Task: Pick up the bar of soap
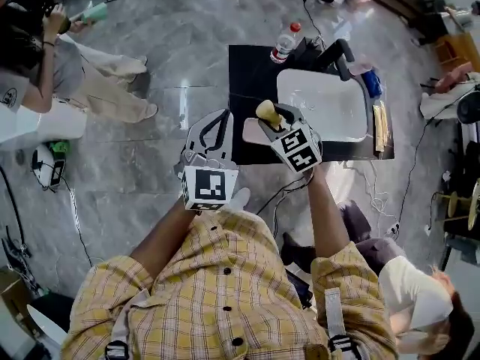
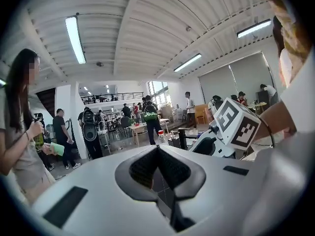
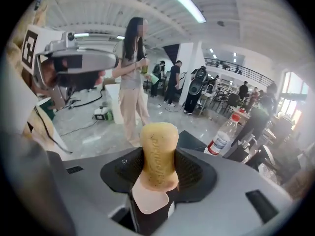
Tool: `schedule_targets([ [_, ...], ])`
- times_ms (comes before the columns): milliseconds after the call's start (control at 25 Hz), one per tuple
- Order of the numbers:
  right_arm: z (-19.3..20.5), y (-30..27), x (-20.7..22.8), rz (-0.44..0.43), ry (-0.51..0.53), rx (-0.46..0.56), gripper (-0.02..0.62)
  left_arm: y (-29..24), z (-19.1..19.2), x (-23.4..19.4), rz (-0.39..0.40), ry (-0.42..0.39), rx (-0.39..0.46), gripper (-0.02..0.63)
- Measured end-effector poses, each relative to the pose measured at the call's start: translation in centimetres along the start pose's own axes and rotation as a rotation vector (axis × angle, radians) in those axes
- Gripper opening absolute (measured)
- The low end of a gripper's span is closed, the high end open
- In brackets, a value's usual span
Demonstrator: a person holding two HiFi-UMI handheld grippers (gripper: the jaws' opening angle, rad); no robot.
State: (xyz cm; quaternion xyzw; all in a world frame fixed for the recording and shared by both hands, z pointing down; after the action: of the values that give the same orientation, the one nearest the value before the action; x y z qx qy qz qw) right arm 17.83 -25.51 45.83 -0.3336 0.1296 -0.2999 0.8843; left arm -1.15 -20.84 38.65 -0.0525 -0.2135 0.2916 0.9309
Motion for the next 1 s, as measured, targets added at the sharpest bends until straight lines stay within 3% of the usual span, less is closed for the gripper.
schedule_targets([
  [240,-2.3,4.7,-1.7,0.161,-0.166,0.224,0.212,0.1,-1.2,0.4,0.010,0.009,0.027,0.009],
  [440,-3.2,8.1,-2.9,0.320,-0.238,0.394,0.212,0.2,-2.5,0.4,0.019,0.012,0.048,0.008],
  [1000,-4.4,13.6,-6.2,0.424,-0.376,0.614,0.212,0.4,-4.1,1.1,0.033,0.106,0.101,0.009],
])
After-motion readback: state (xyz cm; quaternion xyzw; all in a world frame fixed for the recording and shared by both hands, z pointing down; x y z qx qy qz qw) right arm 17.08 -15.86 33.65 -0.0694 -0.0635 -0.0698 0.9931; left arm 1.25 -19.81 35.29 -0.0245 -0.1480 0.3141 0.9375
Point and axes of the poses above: the fingertips, and each gripper's own axes: y backward along the fingers, x to its right, z out of its underside, the point moved 10 cm from there along y, backward along the fingers, and after that the axes turned 11 degrees about -y, right-handed, at the moved point
